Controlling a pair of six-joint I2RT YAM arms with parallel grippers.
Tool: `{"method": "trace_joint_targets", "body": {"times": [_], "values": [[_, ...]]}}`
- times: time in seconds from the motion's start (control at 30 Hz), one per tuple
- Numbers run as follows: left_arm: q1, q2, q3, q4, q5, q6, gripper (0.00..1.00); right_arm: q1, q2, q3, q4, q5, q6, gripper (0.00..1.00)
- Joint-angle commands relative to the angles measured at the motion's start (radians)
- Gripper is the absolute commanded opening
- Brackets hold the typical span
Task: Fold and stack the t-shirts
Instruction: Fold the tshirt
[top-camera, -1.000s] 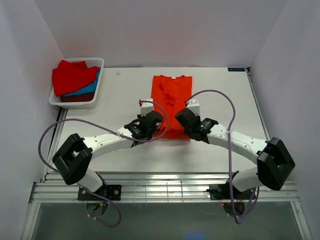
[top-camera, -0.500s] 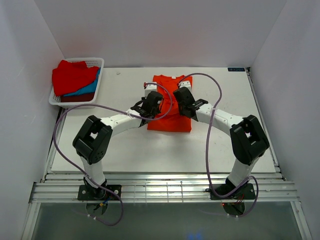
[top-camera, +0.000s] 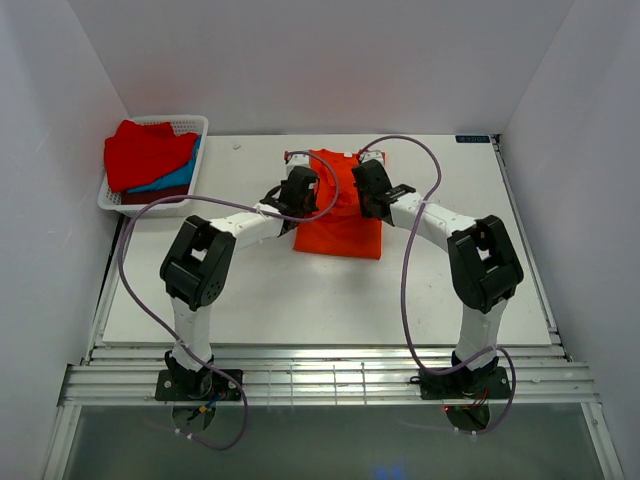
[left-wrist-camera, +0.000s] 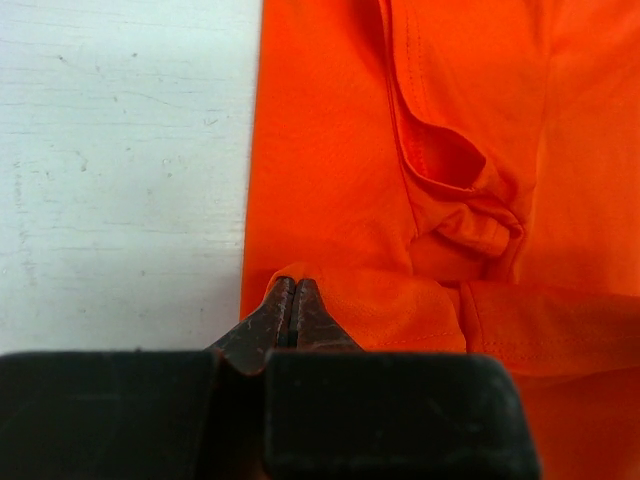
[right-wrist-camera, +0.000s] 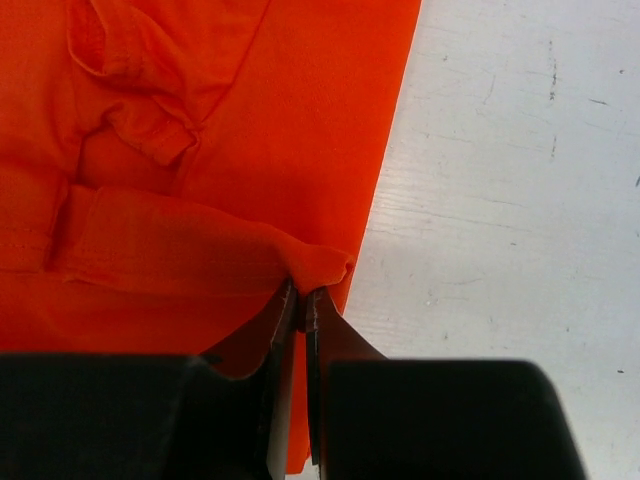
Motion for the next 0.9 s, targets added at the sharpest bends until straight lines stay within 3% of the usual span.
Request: {"method": "trace_joint_targets", "body": {"times": [0.0, 0.73, 0.83, 0.87], "values": [[0.019, 0.020, 0.067, 0.042, 0.042, 0.027, 0.00, -0.014, 0.042, 0.060, 0.021, -0.025, -0.022, 0.08], [0.102, 0.206, 0.217, 0.132, 0.139, 0.084, 0.00, -0.091, 0.212, 0.213, -0.005, -0.054, -0.016, 0.08], [0.102, 0.223, 0.239, 0.157, 0.130, 0.105, 0.12, -0.098, 0.240, 0.245, -0.012, -0.051, -0.016, 0.08], [0.102, 0.224, 0.249, 0.160, 0.111, 0.113, 0.32, -0.100, 0.246, 0.260, -0.014, -0.051, -0.016, 0.08]]}}
